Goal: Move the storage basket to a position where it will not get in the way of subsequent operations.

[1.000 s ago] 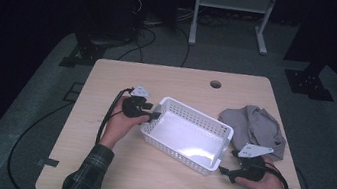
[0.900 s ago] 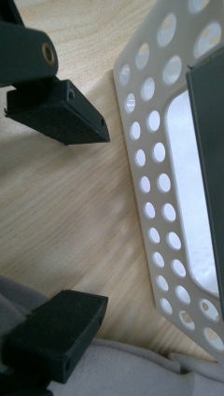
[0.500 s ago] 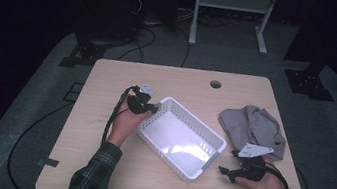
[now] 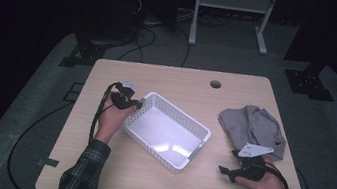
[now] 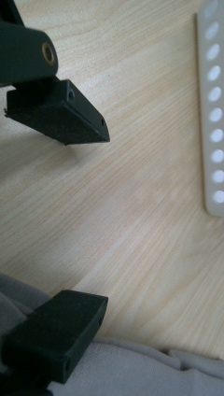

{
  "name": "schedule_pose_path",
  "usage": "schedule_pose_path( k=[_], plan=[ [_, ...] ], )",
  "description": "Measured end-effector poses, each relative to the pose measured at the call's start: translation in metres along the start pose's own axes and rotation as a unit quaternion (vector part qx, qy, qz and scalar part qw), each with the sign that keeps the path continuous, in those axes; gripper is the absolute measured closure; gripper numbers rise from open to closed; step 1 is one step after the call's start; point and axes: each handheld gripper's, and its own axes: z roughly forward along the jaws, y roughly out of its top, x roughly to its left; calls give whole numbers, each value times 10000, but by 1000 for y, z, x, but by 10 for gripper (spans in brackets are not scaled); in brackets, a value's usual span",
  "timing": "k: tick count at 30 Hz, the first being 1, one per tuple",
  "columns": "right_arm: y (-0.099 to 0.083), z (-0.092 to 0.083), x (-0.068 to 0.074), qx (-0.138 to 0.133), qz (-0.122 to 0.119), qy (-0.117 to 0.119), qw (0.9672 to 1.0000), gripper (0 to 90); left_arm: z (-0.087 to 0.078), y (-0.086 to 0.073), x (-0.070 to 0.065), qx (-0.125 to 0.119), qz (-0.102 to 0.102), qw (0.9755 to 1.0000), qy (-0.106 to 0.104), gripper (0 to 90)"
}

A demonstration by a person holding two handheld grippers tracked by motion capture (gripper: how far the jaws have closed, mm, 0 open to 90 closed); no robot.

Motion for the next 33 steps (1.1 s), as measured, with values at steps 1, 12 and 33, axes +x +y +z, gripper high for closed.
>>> schedule_pose_path(
  k=[1,12,33],
  plan=[
    [0,0,0,0,1,0,10000,166,0,0,0,0,0,10000,0,789],
    [0,0,0,-2,14,-7,10000,166,-11,-9,32,-94,-431,9981,427,789],
    [0,0,0,-1,24,-14,10000,166,-52,-18,41,-638,-579,9930,804,658]
  ],
)
